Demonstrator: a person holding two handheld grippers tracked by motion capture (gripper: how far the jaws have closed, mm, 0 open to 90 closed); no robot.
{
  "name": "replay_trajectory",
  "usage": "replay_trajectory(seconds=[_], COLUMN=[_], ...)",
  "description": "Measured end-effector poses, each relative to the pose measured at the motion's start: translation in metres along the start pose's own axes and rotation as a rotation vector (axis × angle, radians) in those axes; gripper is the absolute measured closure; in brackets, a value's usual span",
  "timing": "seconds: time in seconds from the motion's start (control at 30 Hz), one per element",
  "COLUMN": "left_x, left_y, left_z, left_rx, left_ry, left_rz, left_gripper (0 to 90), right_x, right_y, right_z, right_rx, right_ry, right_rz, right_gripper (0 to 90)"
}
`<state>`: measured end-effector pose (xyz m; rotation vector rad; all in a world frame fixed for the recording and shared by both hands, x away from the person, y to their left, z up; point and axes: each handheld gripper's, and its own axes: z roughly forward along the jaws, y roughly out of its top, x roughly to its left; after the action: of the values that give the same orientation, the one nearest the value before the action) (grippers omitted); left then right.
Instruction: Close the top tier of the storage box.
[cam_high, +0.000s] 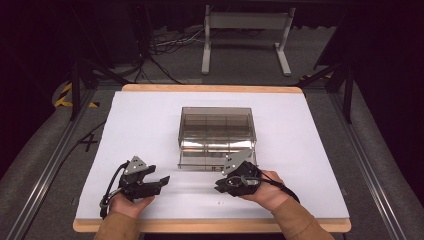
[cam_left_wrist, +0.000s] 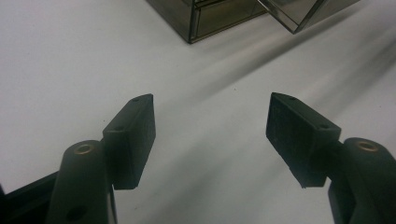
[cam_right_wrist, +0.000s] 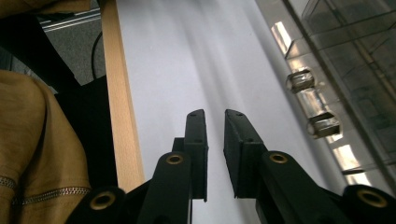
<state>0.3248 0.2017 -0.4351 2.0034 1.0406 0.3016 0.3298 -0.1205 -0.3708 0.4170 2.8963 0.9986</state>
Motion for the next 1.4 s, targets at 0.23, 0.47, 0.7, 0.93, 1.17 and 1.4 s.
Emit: replay_trajectory(seconds=[0.23, 0.47, 0.7, 0.93, 1.17, 1.4], left_x=[0.0, 0.0, 0.0, 0.0, 0.0, 0.0], left_y=[0.0, 0.0, 0.0, 0.0, 0.0, 0.0], left_z=[0.0, 0.0, 0.0, 0.0, 0.0, 0.0], left_rx=[0.0, 0.001, 0.001, 0.001, 0.001, 0.0], left_ry=[0.001, 0.001, 0.003, 0.001, 0.0, 0.0], left_rz=[0.0, 0.002, 0.004, 0.002, 0.003, 0.002], left_gripper=[33.7, 33.7, 33.7, 33.7, 33.6, 33.6], right_x=[0.003, 0.005, 0.009, 0.011, 0.012, 0.013], right_y=[-0.007, -0.013, -0.019, -0.023, -0.025, -0.026], right_z=[0.01, 0.021, 0.031, 0.039, 0.046, 0.05], right_rx=[0.014, 0.036, 0.059, 0.085, 0.115, 0.14], right_ry=[0.011, 0.021, 0.031, 0.035, 0.022, 0.014], right_rz=[0.006, 0.018, 0.025, 0.021, 0.021, 0.019], right_gripper=[79.1, 78.8, 78.2, 77.8, 77.4, 77.7])
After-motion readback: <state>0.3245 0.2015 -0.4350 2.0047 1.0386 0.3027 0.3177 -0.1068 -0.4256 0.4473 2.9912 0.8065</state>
